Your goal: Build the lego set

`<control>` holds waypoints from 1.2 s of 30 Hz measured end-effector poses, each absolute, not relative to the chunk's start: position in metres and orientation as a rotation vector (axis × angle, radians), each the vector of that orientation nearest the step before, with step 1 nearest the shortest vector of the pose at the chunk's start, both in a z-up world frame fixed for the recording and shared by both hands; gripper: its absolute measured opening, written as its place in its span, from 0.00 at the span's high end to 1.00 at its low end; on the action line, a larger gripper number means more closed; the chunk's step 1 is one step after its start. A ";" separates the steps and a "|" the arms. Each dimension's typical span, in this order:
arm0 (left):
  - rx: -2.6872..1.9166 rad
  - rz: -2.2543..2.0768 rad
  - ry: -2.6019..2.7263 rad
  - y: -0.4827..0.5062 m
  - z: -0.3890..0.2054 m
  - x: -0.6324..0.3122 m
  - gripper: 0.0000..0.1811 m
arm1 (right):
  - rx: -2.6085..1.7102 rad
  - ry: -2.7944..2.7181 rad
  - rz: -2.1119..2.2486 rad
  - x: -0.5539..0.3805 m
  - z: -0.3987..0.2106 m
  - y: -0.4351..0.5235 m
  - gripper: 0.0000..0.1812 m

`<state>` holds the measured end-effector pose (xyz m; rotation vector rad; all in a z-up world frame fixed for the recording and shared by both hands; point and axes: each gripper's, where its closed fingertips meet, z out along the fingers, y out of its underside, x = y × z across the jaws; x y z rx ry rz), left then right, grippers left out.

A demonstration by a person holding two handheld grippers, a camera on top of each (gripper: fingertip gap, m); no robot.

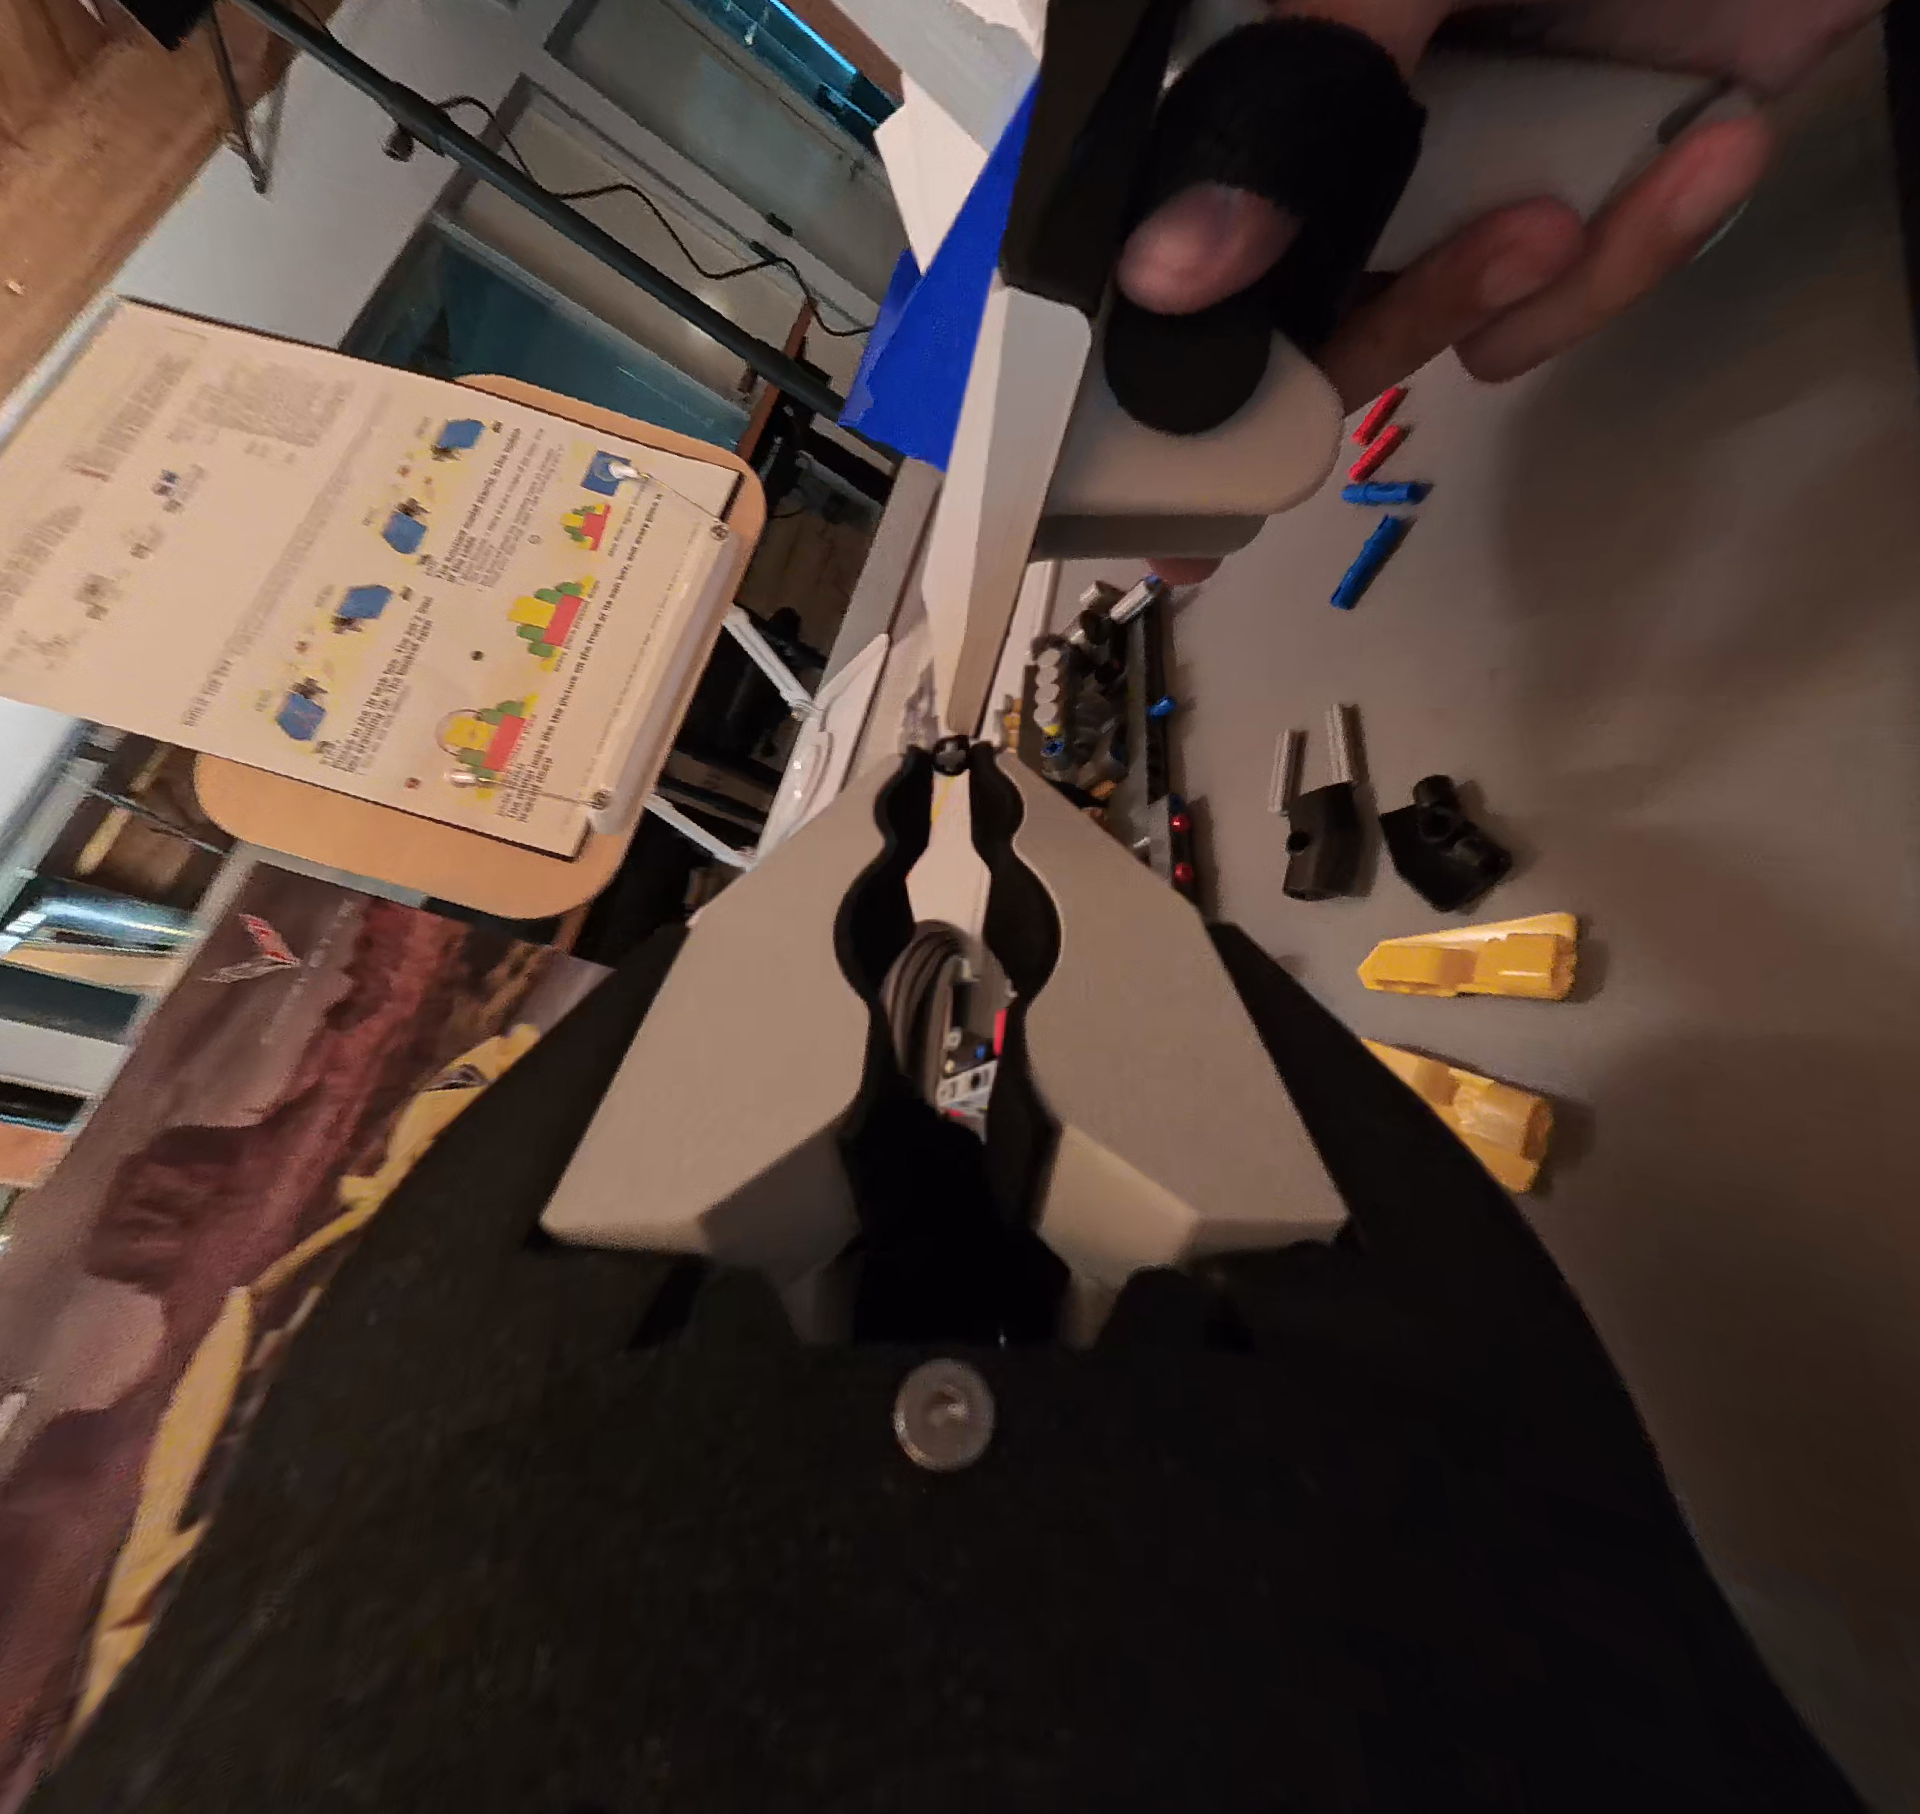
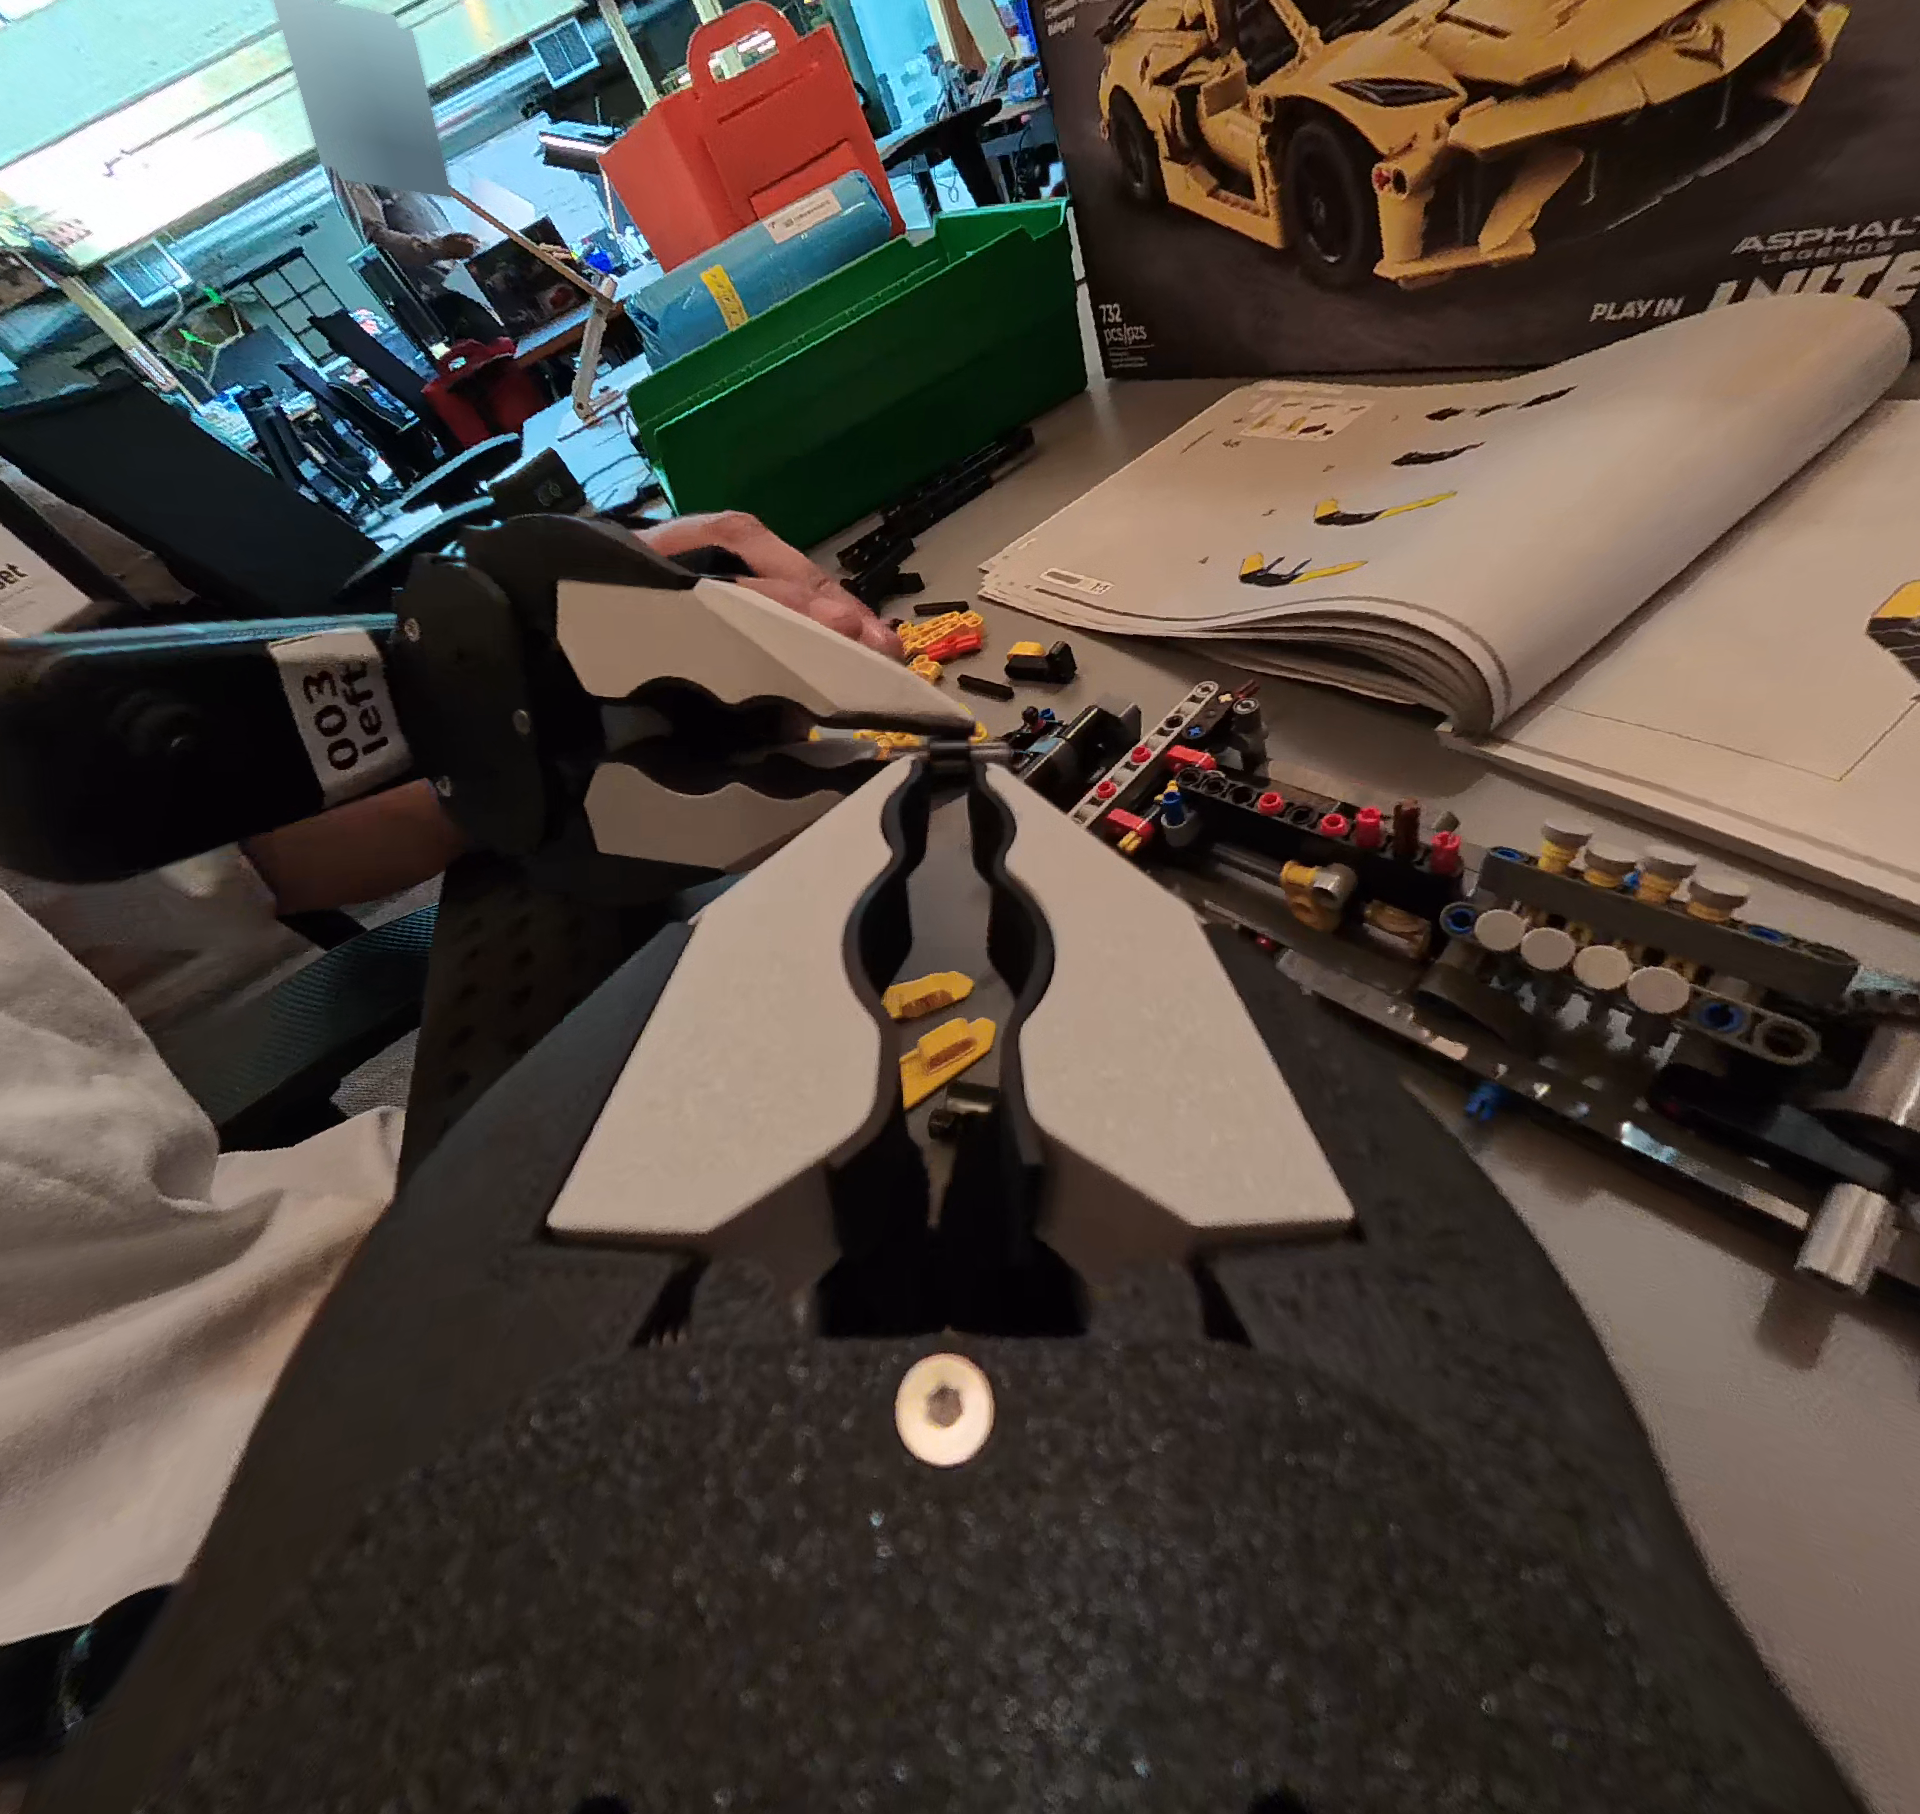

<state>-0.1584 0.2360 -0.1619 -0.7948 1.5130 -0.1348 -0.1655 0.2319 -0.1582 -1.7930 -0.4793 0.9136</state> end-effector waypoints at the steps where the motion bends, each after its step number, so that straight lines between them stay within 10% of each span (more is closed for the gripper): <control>1: -0.814 -0.158 1.522 0.236 -0.164 -0.159 0.97 | -1.807 -0.471 0.921 -0.165 -0.160 0.233 0.97; 36: -1.032 -1.007 1.450 0.205 -0.128 -0.167 0.95 | -1.542 -0.178 2.103 -0.179 -0.117 0.204 0.97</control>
